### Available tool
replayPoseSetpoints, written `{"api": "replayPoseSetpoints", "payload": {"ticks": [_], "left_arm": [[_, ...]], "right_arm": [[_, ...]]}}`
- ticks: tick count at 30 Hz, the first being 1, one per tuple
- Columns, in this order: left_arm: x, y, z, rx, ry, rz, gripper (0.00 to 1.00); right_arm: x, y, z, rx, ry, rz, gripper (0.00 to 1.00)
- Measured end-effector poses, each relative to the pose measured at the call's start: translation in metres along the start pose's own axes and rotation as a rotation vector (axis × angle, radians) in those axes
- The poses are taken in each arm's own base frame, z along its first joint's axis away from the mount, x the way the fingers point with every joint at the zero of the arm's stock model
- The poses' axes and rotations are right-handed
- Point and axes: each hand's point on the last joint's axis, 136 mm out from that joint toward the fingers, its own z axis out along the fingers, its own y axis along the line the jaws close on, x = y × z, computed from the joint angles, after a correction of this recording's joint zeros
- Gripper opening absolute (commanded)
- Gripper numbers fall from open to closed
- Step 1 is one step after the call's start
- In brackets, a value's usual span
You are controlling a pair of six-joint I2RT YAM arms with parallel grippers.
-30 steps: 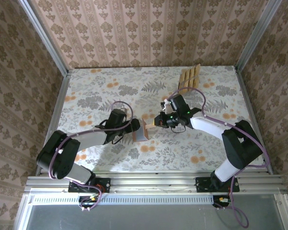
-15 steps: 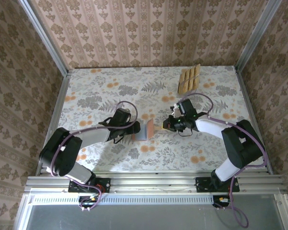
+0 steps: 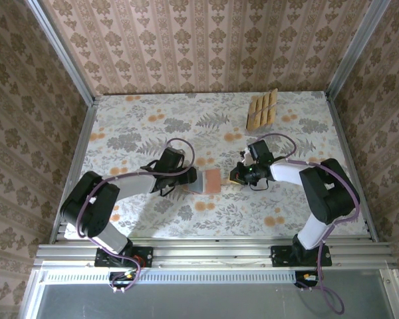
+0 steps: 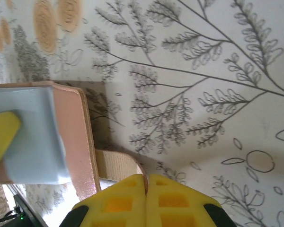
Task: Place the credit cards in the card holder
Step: Open the card holder at the center of the table.
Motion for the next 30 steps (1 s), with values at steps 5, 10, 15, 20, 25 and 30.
{"api": "replayPoseSetpoints", "payload": {"ticks": [5, 10, 15, 20, 25, 30], "left_arm": [[-0.005, -0.013, 0.000, 0.063, -0.015, 0.004, 0.26], [-0.006, -0.017, -0.001, 0.086, -0.014, 0.008, 0.22], [-0.005, -0.018, -0.001, 0.089, -0.012, 0.008, 0.22], [-0.003, -0.022, -0.001, 0.093, -0.007, 0.003, 0.21], [-0.002, -0.022, -0.001, 0.089, -0.006, 0.002, 0.21], [-0.002, -0.020, -0.003, 0.076, -0.011, 0.001, 0.21]], "right_arm": [[0.002, -0.004, 0.004, 0.011, 0.016, 0.006, 0.31], [-0.002, 0.003, -0.009, 0.022, -0.010, -0.012, 0.36], [-0.013, 0.033, -0.050, -0.007, -0.128, -0.059, 0.36], [-0.011, 0.069, -0.063, -0.047, -0.173, -0.115, 0.35], [0.008, 0.091, -0.028, -0.044, -0.090, -0.149, 0.21], [0.028, 0.077, 0.015, 0.007, 0.000, -0.127, 0.11]]}}
